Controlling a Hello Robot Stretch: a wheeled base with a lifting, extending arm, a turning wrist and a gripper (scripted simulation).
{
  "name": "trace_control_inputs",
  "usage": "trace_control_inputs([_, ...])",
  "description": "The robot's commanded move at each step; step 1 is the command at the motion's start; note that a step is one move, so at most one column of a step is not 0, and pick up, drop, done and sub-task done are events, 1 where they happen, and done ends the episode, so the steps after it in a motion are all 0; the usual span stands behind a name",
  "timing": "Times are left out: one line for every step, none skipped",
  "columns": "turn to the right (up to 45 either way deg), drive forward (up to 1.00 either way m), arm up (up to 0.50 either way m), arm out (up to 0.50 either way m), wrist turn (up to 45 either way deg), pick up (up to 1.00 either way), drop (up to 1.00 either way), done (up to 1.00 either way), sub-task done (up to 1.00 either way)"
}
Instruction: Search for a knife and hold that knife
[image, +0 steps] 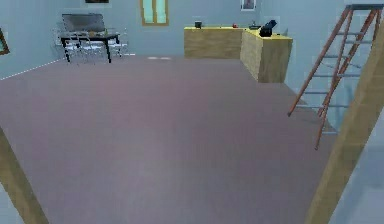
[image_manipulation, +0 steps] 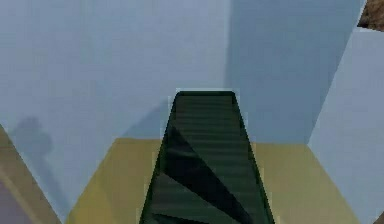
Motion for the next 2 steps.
trace_control_inputs([3.0,0.00,0.00,0.00,0.0,0.00,0.00,0.00,0.00])
trace_control_inputs([0.0,1.00,0.00,0.00,0.0,0.00,0.00,0.00,0.00])
